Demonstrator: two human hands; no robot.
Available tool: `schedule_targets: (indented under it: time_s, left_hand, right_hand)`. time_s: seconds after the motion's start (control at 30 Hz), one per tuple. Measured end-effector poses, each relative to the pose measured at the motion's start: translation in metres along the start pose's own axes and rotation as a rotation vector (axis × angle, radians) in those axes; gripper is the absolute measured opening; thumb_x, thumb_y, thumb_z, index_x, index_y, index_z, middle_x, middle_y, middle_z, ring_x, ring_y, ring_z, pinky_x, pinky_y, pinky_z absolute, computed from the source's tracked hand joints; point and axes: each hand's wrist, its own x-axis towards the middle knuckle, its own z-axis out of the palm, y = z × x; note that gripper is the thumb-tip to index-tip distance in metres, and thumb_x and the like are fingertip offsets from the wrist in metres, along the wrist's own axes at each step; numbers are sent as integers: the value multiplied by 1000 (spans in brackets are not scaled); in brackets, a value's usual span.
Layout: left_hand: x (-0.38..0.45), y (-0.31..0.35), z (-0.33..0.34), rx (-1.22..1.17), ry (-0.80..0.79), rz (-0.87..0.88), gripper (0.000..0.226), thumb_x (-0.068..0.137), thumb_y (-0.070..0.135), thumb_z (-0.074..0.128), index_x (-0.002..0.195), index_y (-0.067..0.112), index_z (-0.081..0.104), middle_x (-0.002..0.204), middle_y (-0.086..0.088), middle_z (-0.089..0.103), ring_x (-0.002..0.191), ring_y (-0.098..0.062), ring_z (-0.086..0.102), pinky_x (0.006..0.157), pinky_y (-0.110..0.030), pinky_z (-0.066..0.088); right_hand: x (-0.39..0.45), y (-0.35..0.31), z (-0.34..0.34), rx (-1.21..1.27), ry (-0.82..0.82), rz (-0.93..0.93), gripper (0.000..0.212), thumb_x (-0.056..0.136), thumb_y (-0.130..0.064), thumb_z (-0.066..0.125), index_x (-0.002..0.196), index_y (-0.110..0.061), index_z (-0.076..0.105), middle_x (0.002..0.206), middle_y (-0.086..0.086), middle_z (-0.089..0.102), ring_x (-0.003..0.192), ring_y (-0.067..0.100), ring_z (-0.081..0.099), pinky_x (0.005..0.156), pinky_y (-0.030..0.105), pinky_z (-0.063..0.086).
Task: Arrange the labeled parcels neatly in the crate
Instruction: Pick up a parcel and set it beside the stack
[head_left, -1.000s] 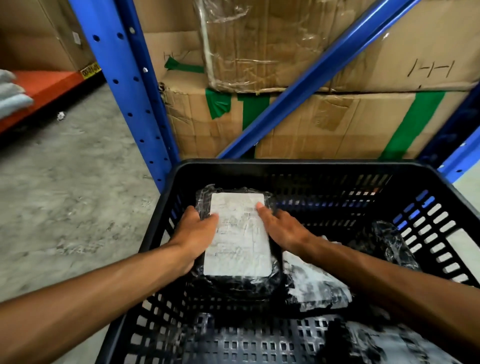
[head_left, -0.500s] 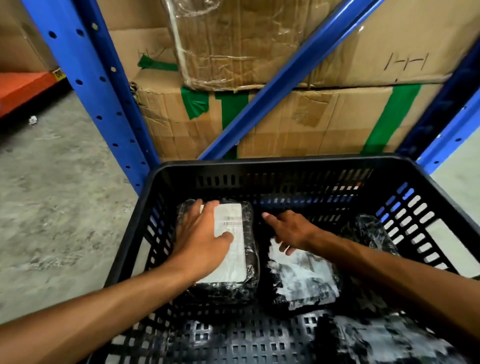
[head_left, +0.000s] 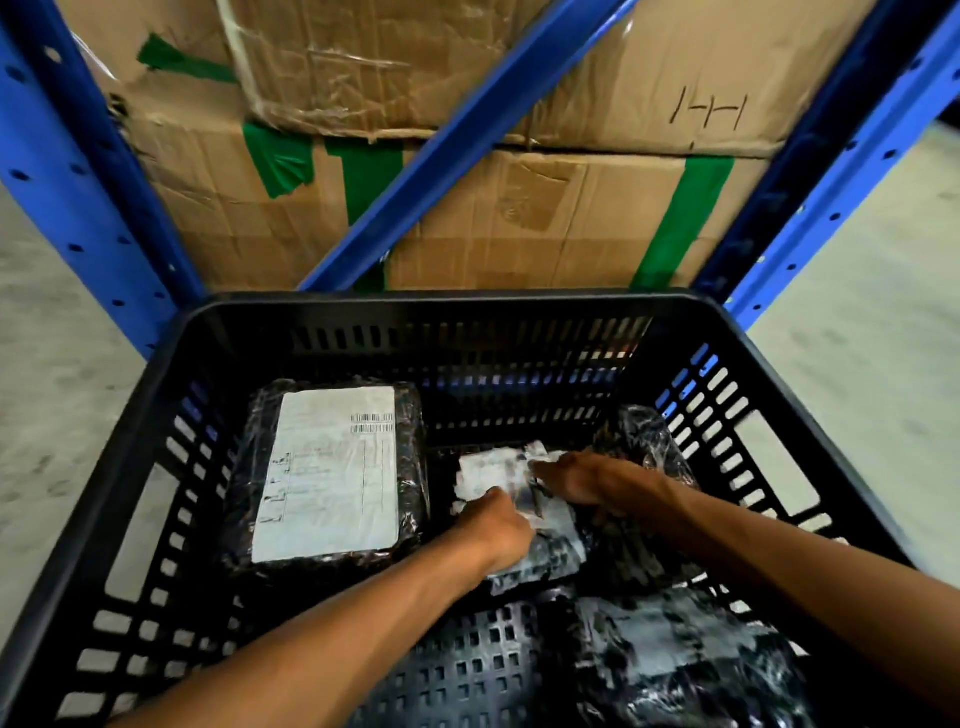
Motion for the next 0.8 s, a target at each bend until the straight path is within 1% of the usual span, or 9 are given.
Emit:
schedule_targets:
  time_s: [0.07, 0.13, 0.17, 0.23, 0.33, 0.47, 0.57, 0.67, 0.8]
  left_hand:
    - [-4, -3, 0, -84, 19, -18, 54, 101, 8, 27, 154, 5, 16, 159, -14, 25, 142, -22, 33, 110, -31, 31]
    - [-4, -3, -2, -191, -5, -22, 57, 101, 11, 27, 155, 8, 8, 148, -7, 41, 118, -14, 46, 93, -28, 38]
    - [-3, -3, -4, -226, -12, -25, 58, 102, 16, 27, 156, 10, 6, 143, -3, 44, 116, -14, 48, 92, -28, 39]
    - [1, -6, -4, -277, 6, -44, 59, 102, 29, 25, 157, 14, 8, 160, -5, 25, 143, -21, 30, 111, -33, 29]
    - [8, -9, -1, -321, 13, -49, 69, 95, 51, 19, 155, 17, 13, 164, -10, 14, 148, -31, 19, 120, -46, 18]
    - [10, -7, -1, -464, 23, -83, 83, 83, 67, 30, 155, 27, 15, 163, -4, 16, 148, -30, 20, 115, -47, 24]
    - [13, -1, -2, -459, 58, -117, 99, 76, 60, 61, 154, 19, 14, 154, -9, 36, 138, -29, 38, 100, -35, 38]
    - [8, 1, 3, -444, 94, -122, 115, 69, 48, 78, 155, 14, 11, 154, -9, 37, 139, -26, 39, 101, -29, 38]
    - [4, -7, 13, -505, 220, -71, 102, 48, 32, 80, 141, 12, 42, 134, -10, 57, 123, -26, 54, 99, -33, 49]
  right_hand:
    - [5, 7, 4, 104, 19, 60, 64, 97, -54, 33, 128, -3, 56, 122, 19, 62, 103, 33, 64, 95, 41, 50]
    - [8, 14, 4, 250, 36, 128, 76, 92, -65, 25, 111, -1, 60, 82, 14, 63, 63, 23, 60, 72, 36, 57]
    - [8, 17, 3, 278, 36, 128, 75, 92, -65, 24, 107, -1, 59, 74, 11, 59, 57, 20, 56, 67, 34, 57]
    - [3, 20, 2, 304, 43, 83, 68, 94, -62, 26, 113, -4, 56, 84, 12, 61, 68, 22, 61, 77, 37, 57]
    - [-3, 18, 1, 419, 69, 3, 59, 99, -51, 30, 135, -9, 49, 135, 17, 53, 119, 33, 54, 96, 44, 50]
    - [-10, 21, -16, 713, 114, 4, 56, 97, -54, 32, 105, -3, 54, 81, 13, 60, 72, 28, 60, 53, 33, 52]
    - [-11, 16, -31, 909, 65, -47, 60, 95, -58, 31, 94, -1, 52, 69, 18, 60, 57, 27, 60, 53, 34, 54]
    - [-16, 4, -26, 912, -100, -125, 63, 94, -62, 29, 82, -4, 52, 66, 14, 58, 53, 22, 57, 50, 28, 52]
    - [-12, 0, -20, 805, -67, -215, 64, 95, -59, 28, 73, -8, 60, 68, 9, 60, 58, 18, 57, 54, 26, 49]
